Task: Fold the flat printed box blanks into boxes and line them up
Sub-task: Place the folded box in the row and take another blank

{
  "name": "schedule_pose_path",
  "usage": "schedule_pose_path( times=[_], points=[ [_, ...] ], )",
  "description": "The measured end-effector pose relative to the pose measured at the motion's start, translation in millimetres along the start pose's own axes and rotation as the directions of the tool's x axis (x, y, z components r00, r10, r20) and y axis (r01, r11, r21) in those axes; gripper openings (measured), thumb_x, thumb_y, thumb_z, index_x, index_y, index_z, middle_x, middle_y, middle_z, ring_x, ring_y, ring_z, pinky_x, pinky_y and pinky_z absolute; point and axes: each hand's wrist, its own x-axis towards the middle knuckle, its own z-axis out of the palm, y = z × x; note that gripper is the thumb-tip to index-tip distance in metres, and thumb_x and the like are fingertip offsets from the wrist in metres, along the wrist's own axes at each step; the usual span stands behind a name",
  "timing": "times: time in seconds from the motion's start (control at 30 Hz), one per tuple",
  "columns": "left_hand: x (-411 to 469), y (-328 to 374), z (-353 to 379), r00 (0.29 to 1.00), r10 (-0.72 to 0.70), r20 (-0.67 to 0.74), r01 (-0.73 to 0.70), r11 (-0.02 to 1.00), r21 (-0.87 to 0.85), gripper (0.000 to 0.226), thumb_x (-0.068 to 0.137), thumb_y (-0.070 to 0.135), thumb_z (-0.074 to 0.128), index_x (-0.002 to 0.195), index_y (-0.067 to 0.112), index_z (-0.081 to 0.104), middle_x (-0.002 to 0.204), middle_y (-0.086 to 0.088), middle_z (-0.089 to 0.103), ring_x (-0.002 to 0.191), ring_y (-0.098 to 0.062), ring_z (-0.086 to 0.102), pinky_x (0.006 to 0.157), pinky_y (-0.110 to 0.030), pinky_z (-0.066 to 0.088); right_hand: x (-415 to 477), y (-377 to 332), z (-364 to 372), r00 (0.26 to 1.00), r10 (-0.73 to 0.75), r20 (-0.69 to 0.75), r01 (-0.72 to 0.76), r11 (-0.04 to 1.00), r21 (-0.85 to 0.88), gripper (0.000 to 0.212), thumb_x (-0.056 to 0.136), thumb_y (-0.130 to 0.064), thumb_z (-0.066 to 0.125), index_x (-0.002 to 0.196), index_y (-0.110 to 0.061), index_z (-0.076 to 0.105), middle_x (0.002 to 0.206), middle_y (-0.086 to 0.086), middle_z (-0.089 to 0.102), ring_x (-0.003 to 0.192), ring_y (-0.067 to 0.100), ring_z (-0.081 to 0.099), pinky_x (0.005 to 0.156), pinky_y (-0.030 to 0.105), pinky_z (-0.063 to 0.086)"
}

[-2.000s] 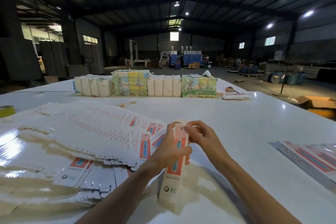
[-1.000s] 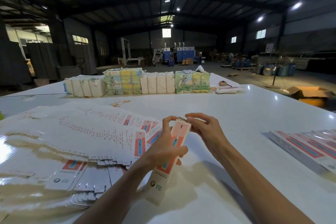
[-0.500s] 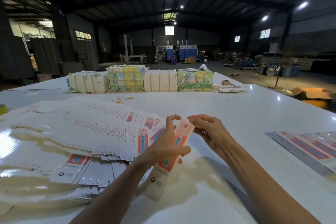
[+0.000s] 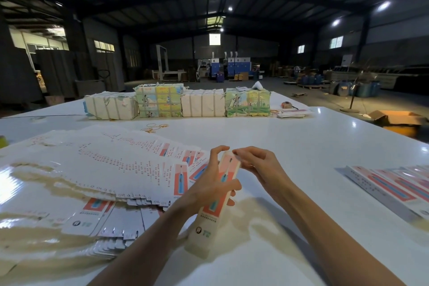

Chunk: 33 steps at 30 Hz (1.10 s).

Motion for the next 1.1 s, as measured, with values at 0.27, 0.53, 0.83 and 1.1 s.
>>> schedule_pose_path(
  times=[0.27, 0.53, 0.83, 1.1],
  points=[
    [2.2, -2.9, 3.9, 0.997, -0.026, -0.079, 0.032, 0.997, 0.075, 0.082, 0.074, 0.041, 0.086, 0.127, 0.066, 0.029, 0.113, 0.007, 0.063, 0.087, -0.025, 0.078, 0.069, -0.04, 0.068, 0.0, 4.6, 5.4, 0.976, -0.204, -0.072, 0.184, 0.958, -0.221, 0.007, 0.097, -0.02, 0.077, 0.101, -0.023, 0.082, 0.097, -0.01, 0.08, 0.095, 0.012, 0.076, 0.08, 0.021, 0.062],
    [3.5, -7.1, 6.3, 0.994, 0.005, -0.112, 0.002, 0.998, 0.064, 0.079, 0.075, 0.041, 0.086, 0.124, 0.07, 0.032, 0.11, 0.009, 0.066, 0.085, -0.022, 0.078, 0.067, -0.039, 0.068, -1.3, 3.6, 3.1, 0.969, -0.225, -0.099, 0.196, 0.951, -0.238, 0.009, 0.098, -0.017, 0.075, 0.098, -0.019, 0.084, 0.091, -0.008, 0.081, 0.091, 0.014, 0.077, 0.078, 0.021, 0.062],
    [6.1, -1.1, 2.0, 0.997, -0.056, -0.059, 0.039, 0.965, -0.26, 0.03, 0.091, 0.058, 0.071, 0.116, 0.057, 0.053, 0.104, 0.004, 0.077, 0.086, -0.032, 0.08, 0.069, -0.05, 0.067, -3.4, -0.5, -0.9, 0.975, -0.215, -0.059, 0.198, 0.958, -0.208, 0.006, 0.095, -0.017, 0.078, 0.095, -0.017, 0.084, 0.086, -0.003, 0.081, 0.085, 0.018, 0.077, 0.077, 0.02, 0.059],
    [-1.5, -2.7, -4.9, 0.999, -0.03, -0.04, 0.023, 0.985, -0.173, 0.045, 0.083, 0.074, 0.064, 0.125, 0.063, 0.052, 0.098, 0.006, 0.077, 0.086, -0.029, 0.08, 0.073, -0.048, 0.067, -3.3, 4.0, -0.9, 0.977, -0.215, -0.002, 0.205, 0.933, -0.296, 0.008, 0.097, -0.015, 0.076, 0.096, -0.018, 0.083, 0.088, -0.006, 0.081, 0.087, 0.018, 0.077, 0.083, 0.025, 0.061]
  ],
)
